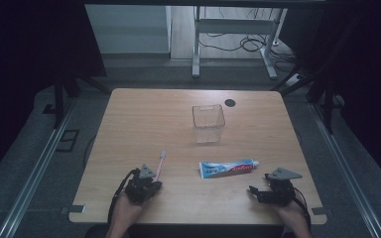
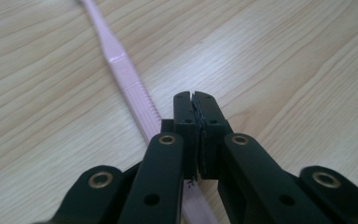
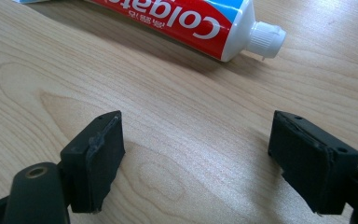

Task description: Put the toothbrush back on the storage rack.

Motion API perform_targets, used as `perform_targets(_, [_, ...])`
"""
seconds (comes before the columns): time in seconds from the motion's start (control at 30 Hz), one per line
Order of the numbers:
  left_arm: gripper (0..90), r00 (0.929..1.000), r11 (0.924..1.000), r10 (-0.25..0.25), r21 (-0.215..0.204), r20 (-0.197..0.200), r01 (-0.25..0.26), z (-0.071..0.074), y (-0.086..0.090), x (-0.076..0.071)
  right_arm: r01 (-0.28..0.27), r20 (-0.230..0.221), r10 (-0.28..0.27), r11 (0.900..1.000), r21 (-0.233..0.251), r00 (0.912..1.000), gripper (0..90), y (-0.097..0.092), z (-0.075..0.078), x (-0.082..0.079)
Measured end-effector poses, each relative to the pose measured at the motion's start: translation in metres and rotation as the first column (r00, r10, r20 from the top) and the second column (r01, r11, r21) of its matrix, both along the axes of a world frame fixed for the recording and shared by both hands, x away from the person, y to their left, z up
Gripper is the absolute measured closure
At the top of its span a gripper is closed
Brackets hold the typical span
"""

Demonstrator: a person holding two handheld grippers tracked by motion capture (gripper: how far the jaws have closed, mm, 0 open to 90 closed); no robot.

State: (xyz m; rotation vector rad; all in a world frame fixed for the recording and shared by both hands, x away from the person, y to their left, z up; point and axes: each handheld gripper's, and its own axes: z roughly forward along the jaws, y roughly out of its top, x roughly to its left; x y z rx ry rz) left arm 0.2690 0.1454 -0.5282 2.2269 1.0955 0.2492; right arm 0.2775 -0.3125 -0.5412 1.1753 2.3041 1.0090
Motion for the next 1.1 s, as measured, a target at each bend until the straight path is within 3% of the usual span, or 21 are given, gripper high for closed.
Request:
perform_targets(0.23, [86.8, 0.9994, 0.9983, 0.036, 0.046, 0.003, -0.036, 0.002, 0.021, 0.004, 0.0, 0.0, 0.0, 1.0, 0.0, 1.0, 18.1, 0.0, 0.0, 0.0])
perform_targets(0.37, [87.3, 0.9987, 0.9972, 0.051, 0.055, -0.001, -0.051, 0.003, 0.03, 0.006, 0.001, -0.001, -0.001, 1.0, 0.0, 1.0, 18.1, 0.0, 0.0, 0.0])
perform_targets(0.43, [87.8, 0.9988, 0.9982, 0.047, 0.039, -0.013, -0.046, 0.003, 0.035, 0.007, 0.001, -0.002, -0.001, 1.0, 0.0, 1.0, 18.1, 0.0, 0.0, 0.0])
perform_targets(0.53, [87.4, 0.9993, 0.9994, 0.034, 0.01, -0.017, -0.034, 0.004, 0.036, 0.007, 0.0, -0.001, 0.0, 1.0, -0.001, 1.0, 18.1, 0.0, 0.0, 0.0])
perform_targets(0.63, [85.3, 0.9995, 0.9996, 0.027, 0.009, -0.015, -0.027, 0.008, 0.037, 0.009, 0.0, -0.001, 0.0, 1.0, 0.0, 1.0, 18.1, 0.0, 0.0, 0.0])
perform_targets(0.77, [81.3, 0.9996, 0.9997, 0.01, 0.023, -0.028, -0.01, 0.016, 0.038, 0.014, 0.0, 0.0, 0.0, 1.0, 0.0, 1.0, 18.1, 0.0, 0.0, 0.0])
perform_targets(1.1, [77.8, 0.9987, 0.9983, 0.013, 0.058, -0.05, -0.01, 0.017, 0.038, 0.024, 0.001, -0.003, -0.001, 1.0, 0.0, 1.0, 18.1, 0.0, 0.0, 0.0])
